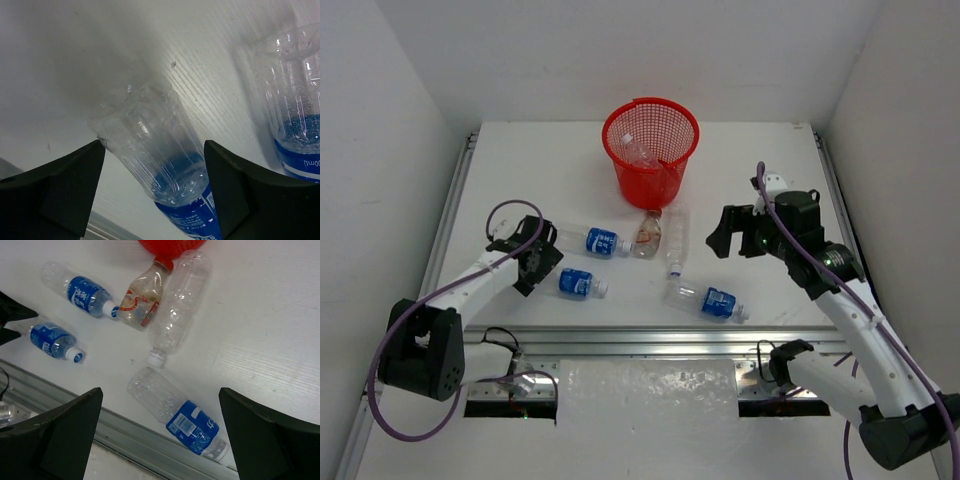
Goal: Put the plastic bottles in the bin
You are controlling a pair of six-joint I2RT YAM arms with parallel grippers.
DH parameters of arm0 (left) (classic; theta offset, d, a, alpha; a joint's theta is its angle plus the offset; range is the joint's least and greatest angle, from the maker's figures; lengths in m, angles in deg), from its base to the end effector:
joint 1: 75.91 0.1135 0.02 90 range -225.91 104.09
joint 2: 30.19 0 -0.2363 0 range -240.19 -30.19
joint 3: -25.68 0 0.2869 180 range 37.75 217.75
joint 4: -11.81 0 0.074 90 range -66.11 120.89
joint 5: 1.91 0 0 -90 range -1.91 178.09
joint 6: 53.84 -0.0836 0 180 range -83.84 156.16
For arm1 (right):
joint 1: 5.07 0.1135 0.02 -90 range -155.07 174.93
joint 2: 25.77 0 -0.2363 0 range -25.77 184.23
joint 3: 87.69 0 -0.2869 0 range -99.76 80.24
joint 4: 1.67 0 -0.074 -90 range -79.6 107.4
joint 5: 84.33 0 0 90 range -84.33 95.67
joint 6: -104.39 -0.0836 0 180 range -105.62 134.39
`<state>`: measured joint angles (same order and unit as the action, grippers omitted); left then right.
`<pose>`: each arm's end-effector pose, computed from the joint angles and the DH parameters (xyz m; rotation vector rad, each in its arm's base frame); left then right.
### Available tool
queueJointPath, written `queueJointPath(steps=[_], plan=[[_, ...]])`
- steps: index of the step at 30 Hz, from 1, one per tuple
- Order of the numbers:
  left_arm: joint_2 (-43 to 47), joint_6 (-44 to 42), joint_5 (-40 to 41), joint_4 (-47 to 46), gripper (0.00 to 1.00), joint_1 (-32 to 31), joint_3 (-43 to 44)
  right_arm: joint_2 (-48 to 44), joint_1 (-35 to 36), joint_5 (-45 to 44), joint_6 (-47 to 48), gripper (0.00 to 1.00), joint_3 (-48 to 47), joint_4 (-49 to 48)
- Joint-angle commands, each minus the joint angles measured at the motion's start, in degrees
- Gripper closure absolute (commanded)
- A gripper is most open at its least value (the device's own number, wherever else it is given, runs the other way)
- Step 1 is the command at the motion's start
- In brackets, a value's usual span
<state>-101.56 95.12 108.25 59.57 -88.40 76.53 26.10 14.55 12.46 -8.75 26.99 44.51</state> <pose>0.2695 -0.0302 0.0952 -1.1205 2.3825 0.0850 0.2653 0.1051 0.2812 -0.0036 2.1907 0.5568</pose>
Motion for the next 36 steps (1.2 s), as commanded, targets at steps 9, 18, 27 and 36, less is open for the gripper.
queueJointPath(steps=[9, 18, 27, 36], plan=[[3.15, 1.16, -2.23, -9.32, 0.62, -0.78, -7.58, -0.99, -0.02, 7.71, -1.83, 0.01, 3.33, -6.60], [32.32, -4.54, -17.85, -14.13, 0.93, -1.31, -14.08, 1.64, 6.91, 30.21, -6.65, 0.01, 8.52, -21.34], [45.36, -12.03, -41.94, -38.99, 1.00, -1.48, -9.79, 13.68, 24.41, 24.87, -17.99, 0.01, 1.32, -34.28], [37.72, -9.30, -53.12, -54.58, 0.98, -1.48, -7.68, 25.10, 28.37, 28.72, -23.36, 0.01, -6.06, -49.92]])
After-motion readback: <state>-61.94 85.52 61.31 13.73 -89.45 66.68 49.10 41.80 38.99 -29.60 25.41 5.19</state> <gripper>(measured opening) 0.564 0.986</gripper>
